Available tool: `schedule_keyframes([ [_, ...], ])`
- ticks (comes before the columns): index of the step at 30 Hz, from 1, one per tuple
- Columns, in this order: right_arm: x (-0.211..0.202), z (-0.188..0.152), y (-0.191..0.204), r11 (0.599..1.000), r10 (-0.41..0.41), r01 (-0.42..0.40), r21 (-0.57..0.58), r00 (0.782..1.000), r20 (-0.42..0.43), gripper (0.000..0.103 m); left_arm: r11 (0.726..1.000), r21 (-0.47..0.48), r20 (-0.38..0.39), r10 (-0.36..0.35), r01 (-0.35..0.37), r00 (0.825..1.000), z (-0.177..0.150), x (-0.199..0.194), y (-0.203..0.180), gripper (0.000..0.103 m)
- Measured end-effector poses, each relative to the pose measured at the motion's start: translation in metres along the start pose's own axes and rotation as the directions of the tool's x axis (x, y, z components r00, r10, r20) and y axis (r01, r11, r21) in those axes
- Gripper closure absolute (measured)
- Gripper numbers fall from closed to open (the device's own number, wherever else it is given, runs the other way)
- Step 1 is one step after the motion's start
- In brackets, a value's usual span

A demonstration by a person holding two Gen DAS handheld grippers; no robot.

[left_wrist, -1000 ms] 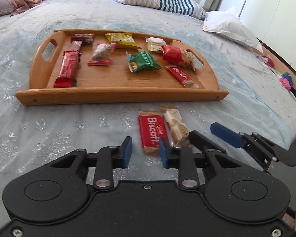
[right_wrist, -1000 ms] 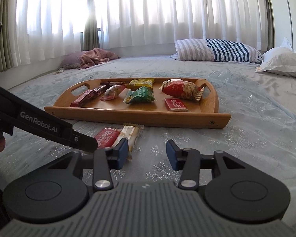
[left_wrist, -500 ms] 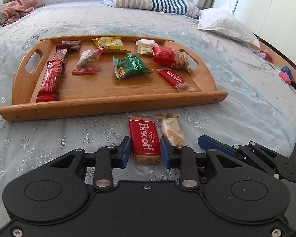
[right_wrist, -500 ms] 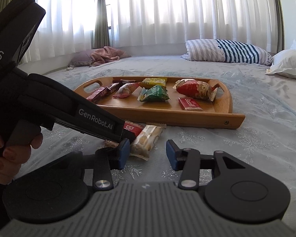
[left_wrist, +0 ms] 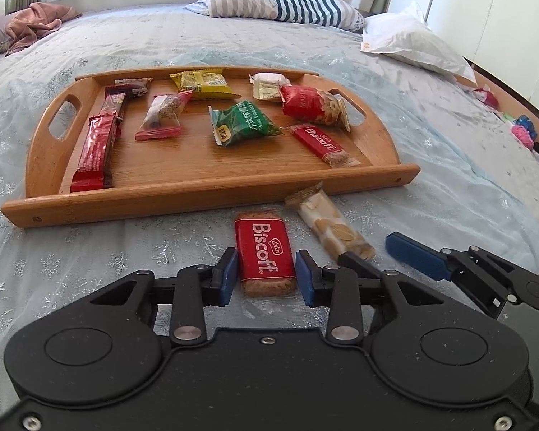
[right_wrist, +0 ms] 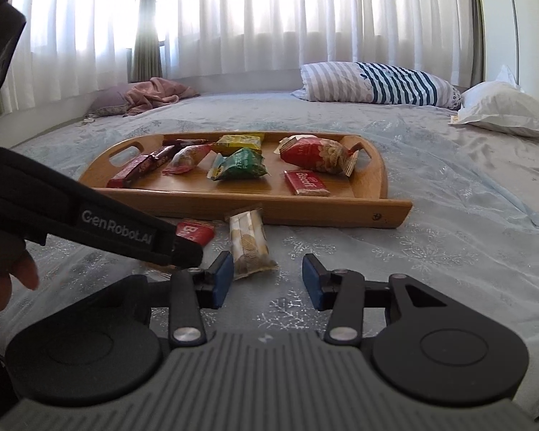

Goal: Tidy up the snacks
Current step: 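Grasp the red Biscoff packet with the left tool while the right tool grasps the clear cookie packet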

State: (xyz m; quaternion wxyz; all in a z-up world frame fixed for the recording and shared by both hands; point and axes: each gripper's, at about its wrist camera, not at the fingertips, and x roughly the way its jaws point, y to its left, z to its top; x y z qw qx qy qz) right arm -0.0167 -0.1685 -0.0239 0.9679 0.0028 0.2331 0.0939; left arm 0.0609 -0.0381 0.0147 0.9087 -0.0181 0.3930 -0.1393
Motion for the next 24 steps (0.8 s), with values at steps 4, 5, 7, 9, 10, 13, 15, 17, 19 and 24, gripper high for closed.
schedule_keyframes([
  [4,-0.001,0.002,-0.003,1.0,0.001,-0.001,-0.003,1.0,0.005,0.052,0.999,0.007,0.018,0.041,-0.041,0.999,-0.001,-0.003,0.001,0.071],
  [5,-0.001,0.002,-0.003,1.0,0.001,-0.001,-0.006,1.0,0.005,0.052,0.999,0.011,0.023,0.05,-0.05,0.998,-0.001,-0.003,0.002,0.071],
  [7,0.0,0.004,-0.002,1.0,0.01,-0.01,-0.008,1.0,0.007,0.052,0.998,0.01,0.028,0.057,-0.058,0.998,-0.003,-0.003,0.005,0.071],
  [9,0.002,0.005,0.0,1.0,0.021,-0.021,-0.01,1.0,0.005,0.052,0.998,0.012,0.036,0.061,-0.061,0.997,-0.005,-0.003,0.006,0.069],
  [10,0.003,0.006,0.001,1.0,0.026,-0.026,-0.016,1.0,0.0,0.052,0.998,0.009,0.042,0.061,-0.061,0.997,-0.006,-0.004,0.007,0.069],
  [13,0.007,0.006,0.006,0.999,0.029,-0.03,-0.038,1.0,-0.011,0.053,0.998,0.016,0.046,0.057,-0.058,0.997,-0.007,-0.002,0.008,0.069],
  [15,0.01,0.006,0.008,0.999,0.036,-0.037,-0.04,0.999,-0.018,0.054,0.998,0.023,0.053,0.062,-0.064,0.997,-0.008,-0.002,0.008,0.065],
  [17,0.012,0.007,0.01,0.998,0.038,-0.039,-0.044,0.999,-0.022,0.055,0.997,0.022,0.059,0.071,-0.072,0.996,-0.008,-0.002,0.008,0.06],
  [19,0.013,0.008,0.012,0.998,0.038,-0.039,-0.046,0.999,-0.023,0.055,0.997,0.017,0.063,0.071,-0.073,0.995,-0.008,-0.002,0.011,0.058],
  [24,0.019,0.01,0.014,0.998,0.048,-0.049,-0.047,0.998,-0.03,0.055,0.998,0.004,0.067,0.061,-0.061,0.996,-0.007,-0.001,0.017,0.06],
])
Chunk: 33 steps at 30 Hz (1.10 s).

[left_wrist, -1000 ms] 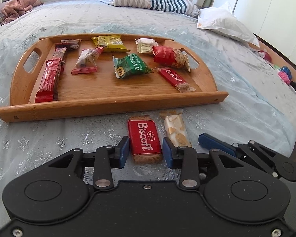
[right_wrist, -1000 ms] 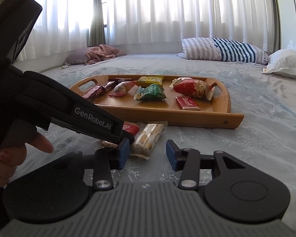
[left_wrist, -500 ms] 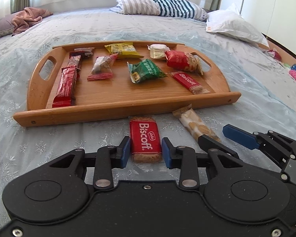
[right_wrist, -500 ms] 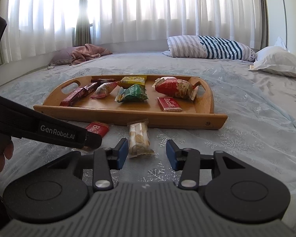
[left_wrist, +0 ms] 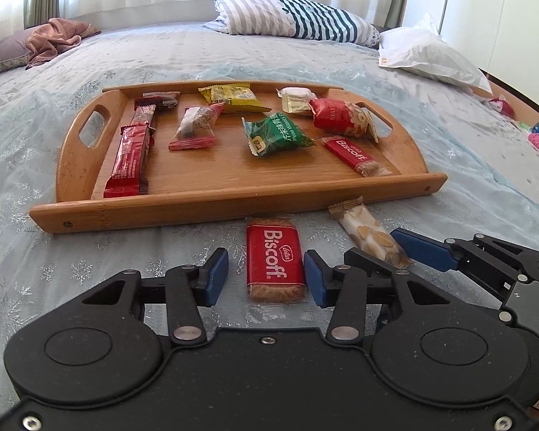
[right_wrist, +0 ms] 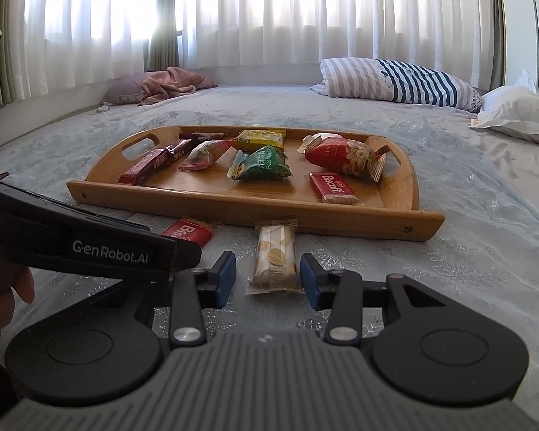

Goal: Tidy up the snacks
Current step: 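Grasp the red Biscoff packet with the left tool while the right tool grasps the clear cookie packet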

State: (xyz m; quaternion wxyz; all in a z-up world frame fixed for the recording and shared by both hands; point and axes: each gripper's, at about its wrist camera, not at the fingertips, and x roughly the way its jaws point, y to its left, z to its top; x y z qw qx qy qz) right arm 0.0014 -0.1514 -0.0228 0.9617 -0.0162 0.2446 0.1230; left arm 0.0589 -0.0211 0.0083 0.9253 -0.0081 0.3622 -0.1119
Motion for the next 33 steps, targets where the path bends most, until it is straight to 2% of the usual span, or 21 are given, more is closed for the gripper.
schedule_keyframes([
  [4,0.004,0.001,0.001,1.0,0.004,-0.004,0.002,1.0,0.0,0.055,1.0,-0.008,-0.003,-0.005,0.005,1.0,0.001,-0.003,0.002,0.062],
  [6,0.004,0.001,0.001,1.0,0.001,-0.001,0.007,1.0,0.003,0.056,1.0,-0.016,-0.002,-0.009,0.009,1.0,0.002,-0.008,0.005,0.071],
  [7,0.004,0.001,0.0,1.0,0.001,-0.001,0.015,1.0,0.003,0.057,1.0,-0.017,-0.002,-0.011,0.011,1.0,0.001,-0.01,0.006,0.071],
  [17,0.007,-0.002,0.003,1.0,-0.024,0.024,0.002,1.0,0.018,0.061,0.999,-0.021,0.014,-0.025,0.026,1.0,-0.001,-0.003,0.01,0.066],
  [19,0.006,-0.002,0.001,0.999,-0.037,0.036,0.023,0.999,0.026,0.069,0.999,-0.025,0.01,-0.031,0.031,0.999,0.001,-0.003,0.013,0.066],
  [21,0.007,-0.001,-0.006,0.997,-0.039,0.037,0.066,0.999,0.021,0.071,0.999,-0.032,0.011,-0.027,0.027,1.0,0.001,-0.003,0.016,0.066],
  [23,0.009,-0.001,-0.01,0.995,-0.034,0.032,0.096,0.999,0.019,0.072,1.0,-0.014,0.012,-0.022,0.022,1.0,-0.001,-0.002,0.014,0.065],
  [26,0.012,-0.001,-0.007,0.997,-0.044,0.042,0.072,0.999,0.018,0.073,0.999,0.049,0.023,0.001,-0.002,1.0,-0.004,-0.001,0.004,0.062],
  [27,0.012,-0.002,-0.006,0.997,-0.048,0.047,0.06,0.999,0.017,0.073,0.998,0.056,0.024,0.004,-0.005,1.0,-0.005,0.001,0.003,0.062],
  [31,0.013,-0.002,-0.004,0.997,-0.052,0.051,0.057,0.999,0.015,0.073,1.0,-0.015,0.011,-0.021,0.021,1.0,-0.002,0.004,0.01,0.063],
  [33,0.013,-0.002,-0.004,0.997,-0.053,0.052,0.056,0.999,0.014,0.073,1.0,-0.015,0.013,-0.002,0.002,1.0,-0.002,0.003,0.01,0.069],
])
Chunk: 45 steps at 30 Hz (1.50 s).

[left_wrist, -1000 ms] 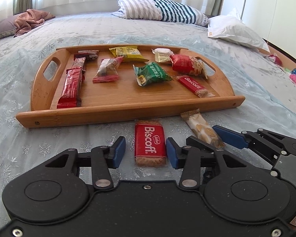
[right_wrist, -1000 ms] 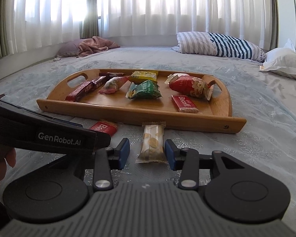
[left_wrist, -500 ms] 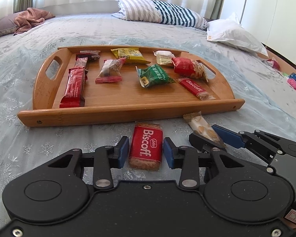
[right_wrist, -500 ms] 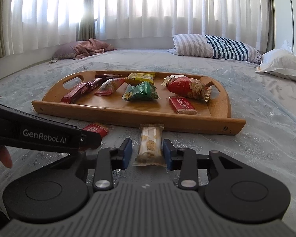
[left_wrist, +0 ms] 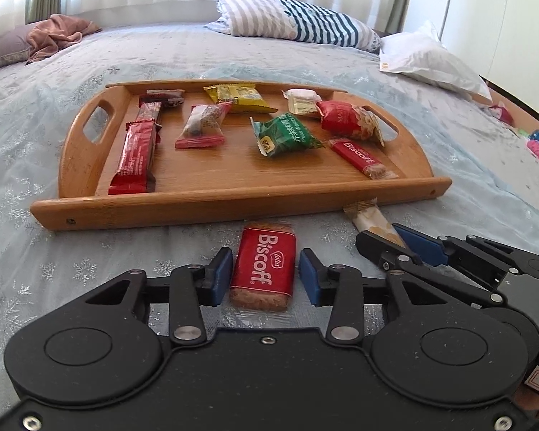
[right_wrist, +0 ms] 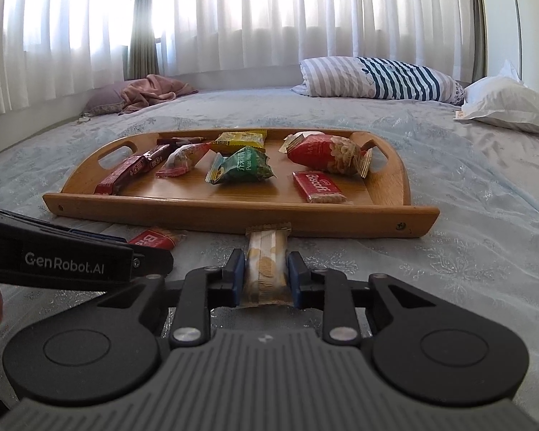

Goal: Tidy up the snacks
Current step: 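Grasp the red Biscoff packet with the left tool while the right tool grasps the clear cookie packet, then carry the Biscoff packet and cookie packet over the tray with both tools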

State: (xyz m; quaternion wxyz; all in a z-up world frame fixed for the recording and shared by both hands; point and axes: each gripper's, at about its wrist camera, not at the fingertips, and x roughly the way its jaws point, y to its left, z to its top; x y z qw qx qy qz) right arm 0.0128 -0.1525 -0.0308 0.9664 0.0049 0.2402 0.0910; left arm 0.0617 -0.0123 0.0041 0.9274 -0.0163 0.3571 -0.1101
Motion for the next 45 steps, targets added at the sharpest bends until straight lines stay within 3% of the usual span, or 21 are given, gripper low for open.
schedule_keyframes([
  [11,-0.011,0.005,0.002,1.0,-0.008,0.008,-0.001,1.0,0.01,0.075,1.0,-0.019,-0.027,0.02,-0.02,0.999,0.008,-0.016,-0.005,0.071],
  [21,-0.025,0.013,0.004,1.0,-0.013,0.013,-0.013,1.0,0.026,0.079,0.999,-0.026,0.017,0.024,-0.023,1.0,0.016,-0.036,-0.001,0.071],
  [23,-0.026,0.014,0.003,1.0,-0.015,0.015,-0.012,1.0,0.025,0.094,0.999,-0.027,0.024,0.025,-0.025,0.999,0.018,-0.039,-0.001,0.071],
  [26,-0.026,0.013,0.002,1.0,-0.017,0.018,-0.006,1.0,0.02,0.094,0.999,-0.029,0.024,0.034,-0.033,0.999,0.016,-0.04,0.0,0.071],
  [29,-0.024,0.007,0.001,1.0,-0.01,0.01,0.003,1.0,0.003,0.091,0.999,-0.032,0.013,0.041,-0.041,0.999,0.013,-0.038,0.002,0.071],
  [30,-0.025,0.006,0.001,1.0,-0.012,0.012,0.002,1.0,0.006,0.086,0.999,-0.031,0.009,0.044,-0.044,0.999,0.011,-0.037,0.002,0.071],
  [31,-0.025,0.005,0.001,1.0,-0.01,0.01,0.003,1.0,0.01,0.072,0.998,-0.029,0.006,0.048,-0.048,0.999,0.01,-0.036,0.002,0.071],
  [34,-0.025,0.005,-0.001,1.0,0.005,-0.005,0.014,1.0,0.014,0.059,0.998,-0.025,0.002,0.057,-0.057,0.998,0.008,-0.035,0.002,0.071],
  [40,-0.017,0.003,0.004,1.0,-0.029,0.029,-0.002,0.999,0.02,0.047,0.998,-0.021,0.002,0.063,-0.063,0.998,0.008,-0.033,0.002,0.071],
  [45,-0.011,0.004,0.003,1.0,-0.022,0.022,0.019,1.0,-0.007,0.047,0.998,-0.02,0.003,0.063,-0.063,0.998,0.008,-0.032,0.003,0.071],
])
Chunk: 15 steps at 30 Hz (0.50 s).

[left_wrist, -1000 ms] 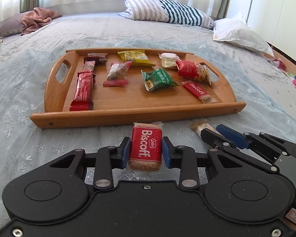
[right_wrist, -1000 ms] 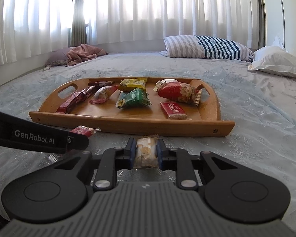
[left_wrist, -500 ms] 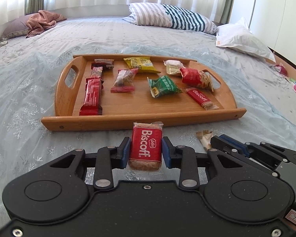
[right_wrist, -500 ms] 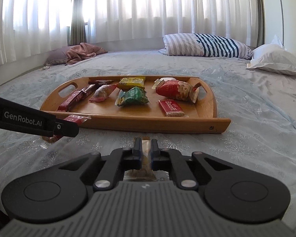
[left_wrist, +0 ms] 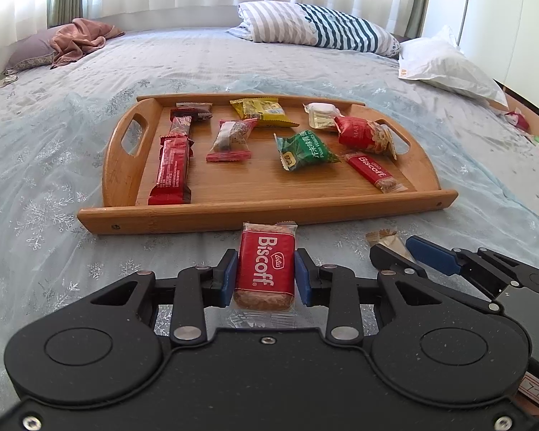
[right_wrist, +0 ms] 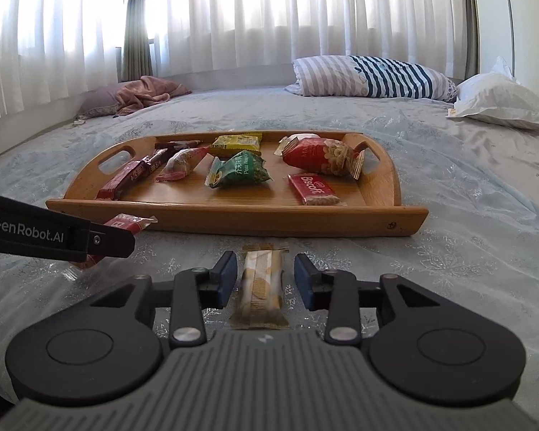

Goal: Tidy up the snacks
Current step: 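Carry the Biscoff packet and cookie packet over the tray with both tools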

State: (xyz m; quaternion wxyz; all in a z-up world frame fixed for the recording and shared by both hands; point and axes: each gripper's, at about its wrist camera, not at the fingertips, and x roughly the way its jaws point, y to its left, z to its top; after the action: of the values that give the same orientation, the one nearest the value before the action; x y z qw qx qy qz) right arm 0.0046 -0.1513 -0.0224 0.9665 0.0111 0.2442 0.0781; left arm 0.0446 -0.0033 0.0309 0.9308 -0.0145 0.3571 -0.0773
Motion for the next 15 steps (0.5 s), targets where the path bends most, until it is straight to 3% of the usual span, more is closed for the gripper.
schedule_keyframes([
  [2,0.0011,0.0007,0.0029,1.0,-0.01,0.01,-0.015,1.0,-0.014,0.049,1.0,-0.001,0.0,0.001,-0.001,1.0,0.0001,0.0,0.0001,0.071],
  [4,0.0015,0.0021,0.0053,1.0,-0.004,0.003,-0.026,0.999,-0.034,0.068,1.0,-0.005,0.0,0.002,-0.002,1.0,0.0012,0.0018,0.0005,0.071],
  [7,0.0024,0.0033,0.0062,0.999,-0.005,0.004,-0.032,0.999,-0.043,0.076,1.0,-0.021,-0.002,0.004,-0.004,1.0,0.0025,0.0044,0.0019,0.071],
  [15,0.001,0.0071,0.0044,0.999,0.016,-0.018,-0.032,0.999,-0.049,0.077,0.999,-0.049,-0.011,-0.006,0.005,1.0,0.0083,0.0084,0.0047,0.071],
])
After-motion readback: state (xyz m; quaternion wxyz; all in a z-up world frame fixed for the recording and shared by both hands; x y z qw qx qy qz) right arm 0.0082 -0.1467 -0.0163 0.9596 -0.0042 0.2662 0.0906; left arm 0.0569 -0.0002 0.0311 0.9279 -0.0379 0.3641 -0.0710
